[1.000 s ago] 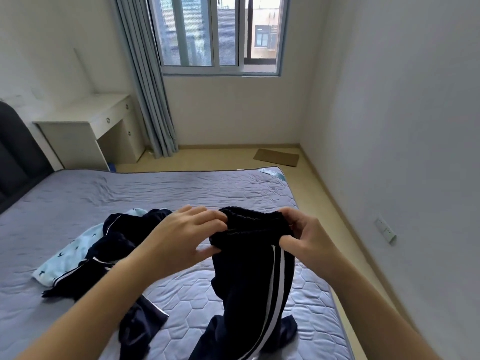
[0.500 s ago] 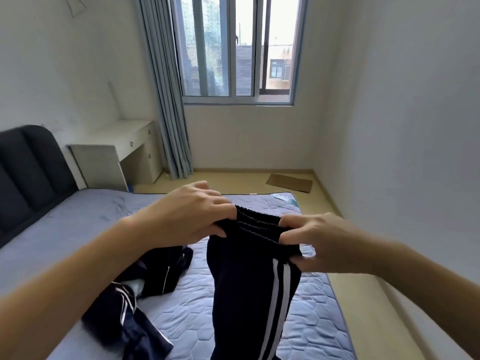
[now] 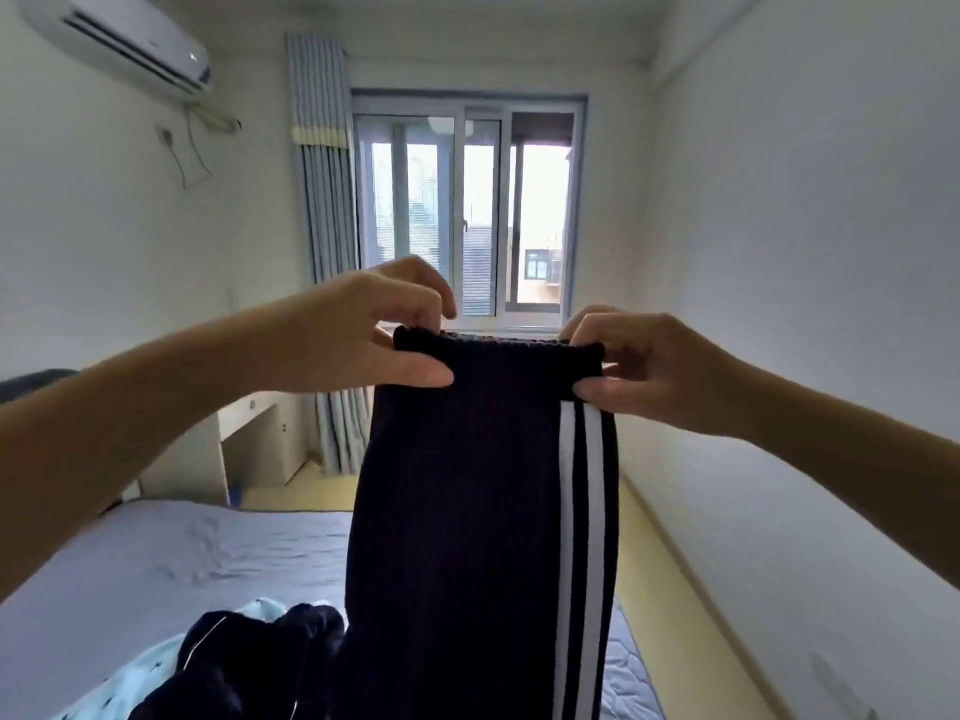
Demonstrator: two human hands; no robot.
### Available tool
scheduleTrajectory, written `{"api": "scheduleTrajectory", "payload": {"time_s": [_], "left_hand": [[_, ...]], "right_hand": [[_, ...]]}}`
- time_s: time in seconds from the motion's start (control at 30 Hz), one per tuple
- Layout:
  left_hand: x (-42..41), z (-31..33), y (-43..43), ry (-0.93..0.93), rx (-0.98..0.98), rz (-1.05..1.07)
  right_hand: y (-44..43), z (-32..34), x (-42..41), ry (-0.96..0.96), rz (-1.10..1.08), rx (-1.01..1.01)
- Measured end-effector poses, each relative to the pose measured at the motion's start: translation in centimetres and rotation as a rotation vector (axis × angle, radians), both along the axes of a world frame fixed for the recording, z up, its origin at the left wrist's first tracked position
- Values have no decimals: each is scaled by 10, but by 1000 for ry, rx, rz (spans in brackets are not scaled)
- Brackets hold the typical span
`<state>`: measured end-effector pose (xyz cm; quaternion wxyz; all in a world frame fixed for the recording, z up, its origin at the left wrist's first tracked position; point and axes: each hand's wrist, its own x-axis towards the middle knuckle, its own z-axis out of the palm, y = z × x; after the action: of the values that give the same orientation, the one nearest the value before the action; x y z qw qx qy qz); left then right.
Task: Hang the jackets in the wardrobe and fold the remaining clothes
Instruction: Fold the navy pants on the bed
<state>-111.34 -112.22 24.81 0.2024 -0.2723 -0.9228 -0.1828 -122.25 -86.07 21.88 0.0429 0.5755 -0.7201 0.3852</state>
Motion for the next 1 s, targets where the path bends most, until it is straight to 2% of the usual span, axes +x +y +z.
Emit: {"api": "scheduleTrajectory", "payload": {"time_s": [0.07, 0.13, 0.2, 0.27, 0.33, 0.43, 0.5, 0.67, 0.83, 1.0], "left_hand": [[-11, 20, 0, -61, 60, 95], [-29, 35, -3, -85, 56, 210], [-46, 45, -6, -268, 89, 243], [-64, 51, -10, -466, 18, 271], [-90, 50, -13, -544, -84, 324], [-146, 32, -20, -453, -225, 448], [-183, 16, -27, -417, -244, 537], [-235, 11, -43, -155, -151, 648], [-232, 15, -49, 101, -48, 643], [-214, -29, -50, 18, 37, 577]], "right_hand": [[-5, 20, -7, -59, -30, -81], [-11, 36, -21, -157, -86, -72], [-17, 49, -36, -248, -166, 46], [-27, 57, -51, -285, -200, 191], [-44, 57, -68, -206, -240, 310], [-79, 43, -112, 6, -378, 407], [-102, 32, -147, 89, -477, 411], [-137, 30, -204, 302, -675, 186], [-142, 36, -205, 405, -772, 63], [-133, -12, -187, 366, -728, 60]]}}
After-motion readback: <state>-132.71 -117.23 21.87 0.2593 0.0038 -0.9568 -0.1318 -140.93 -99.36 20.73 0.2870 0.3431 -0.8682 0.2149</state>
